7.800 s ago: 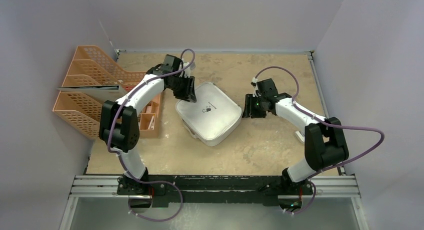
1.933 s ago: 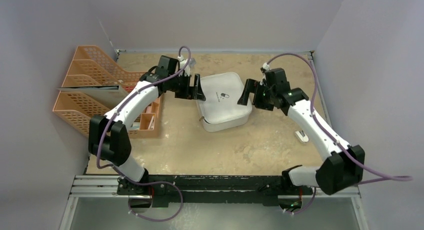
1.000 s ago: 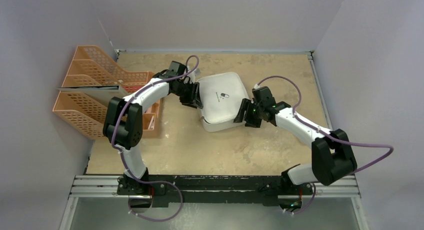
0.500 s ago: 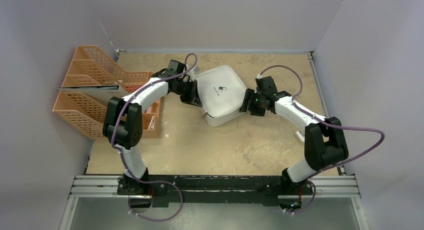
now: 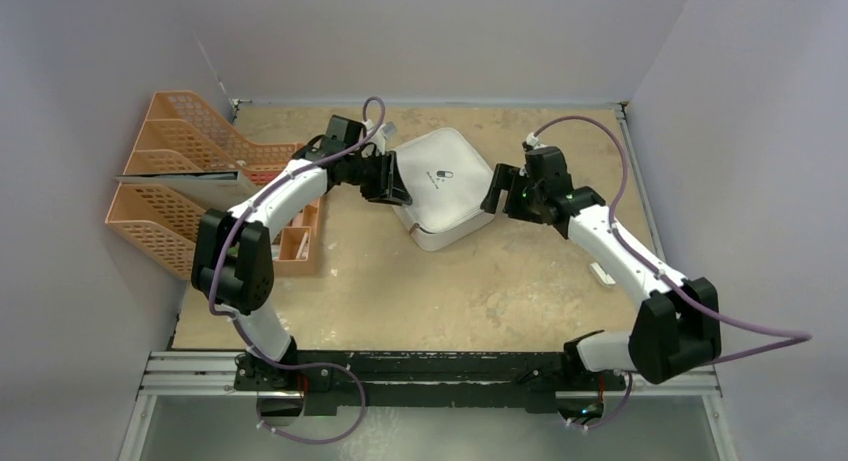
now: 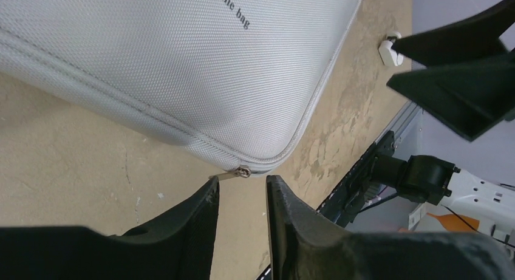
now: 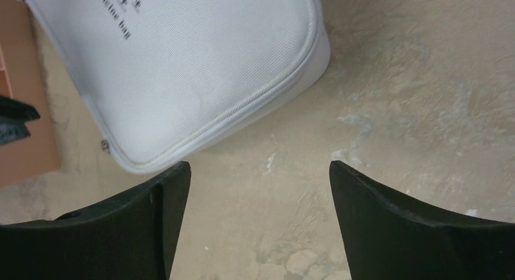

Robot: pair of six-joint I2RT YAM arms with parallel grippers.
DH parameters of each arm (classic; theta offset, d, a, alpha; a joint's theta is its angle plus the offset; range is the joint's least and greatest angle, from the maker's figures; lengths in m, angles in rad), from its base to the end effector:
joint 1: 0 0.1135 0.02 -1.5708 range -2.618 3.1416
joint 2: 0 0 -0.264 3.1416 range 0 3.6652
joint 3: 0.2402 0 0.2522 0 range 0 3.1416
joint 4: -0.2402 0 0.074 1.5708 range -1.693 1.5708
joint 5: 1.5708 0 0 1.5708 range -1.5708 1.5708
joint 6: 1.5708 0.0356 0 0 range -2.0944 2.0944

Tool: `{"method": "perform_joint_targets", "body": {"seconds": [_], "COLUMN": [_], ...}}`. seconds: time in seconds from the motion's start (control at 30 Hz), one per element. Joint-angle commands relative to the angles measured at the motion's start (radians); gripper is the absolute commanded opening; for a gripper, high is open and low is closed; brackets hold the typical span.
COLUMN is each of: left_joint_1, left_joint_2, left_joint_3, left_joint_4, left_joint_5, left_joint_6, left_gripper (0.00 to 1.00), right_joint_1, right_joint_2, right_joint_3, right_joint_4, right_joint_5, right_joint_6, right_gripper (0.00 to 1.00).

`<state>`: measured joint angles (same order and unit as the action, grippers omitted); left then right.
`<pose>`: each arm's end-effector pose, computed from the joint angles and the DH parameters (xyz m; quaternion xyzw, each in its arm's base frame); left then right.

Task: Organize the medicine kit
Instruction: Adjust the medicine box at the center of the board.

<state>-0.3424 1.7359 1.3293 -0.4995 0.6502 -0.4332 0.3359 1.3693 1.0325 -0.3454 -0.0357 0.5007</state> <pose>0.3462 -0.1463 0.2516 0.0635 0.8996 -0.3964 0.1720 0.2859 0.1012 0.2787 0.0667 0.9003 0.1893 0.3862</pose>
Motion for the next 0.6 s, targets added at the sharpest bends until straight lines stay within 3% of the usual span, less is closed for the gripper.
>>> {"method": "perform_joint_targets", "body": {"seconds": [0.0, 0.1, 0.27, 0.47, 0.57], "left_joint_1": [0.008, 0.008, 0.010, 0.011, 0.011], "left_joint_2": [-0.026, 0.012, 0.081, 0.162, 0.180], "left_joint_3": [0.048, 0.062, 0.124, 0.186, 0.179], "left_joint_4": [-0.010, -0.022, -0.056, -0.072, -0.071], "left_joint_5": [-0.012, -0.004, -0.055, -0.107, -0.116], "left_joint_6": [0.045, 0.067, 0.090, 0.092, 0.089], "left_gripper": [0.34, 0.46, 0.63, 0.66, 0.61], "right_joint_1": [0.056, 0.099, 0.173, 0.198, 0.198], "right_joint_2": [-0.075, -0.109, -0.127, -0.147, -0.176], "right_joint_3": [-0.049, -0.068, -0.071, -0.076, -0.096], "right_joint_4": [0.003, 0.011, 0.000, -0.027, -0.023], "right_joint_5": [0.002, 0.011, 0.052, 0.116, 0.099], "right_joint_6": [0.099, 0.139, 0.154, 0.108, 0.104], "right_gripper": [0.89, 0.98, 0.99, 0.99, 0.99]}}
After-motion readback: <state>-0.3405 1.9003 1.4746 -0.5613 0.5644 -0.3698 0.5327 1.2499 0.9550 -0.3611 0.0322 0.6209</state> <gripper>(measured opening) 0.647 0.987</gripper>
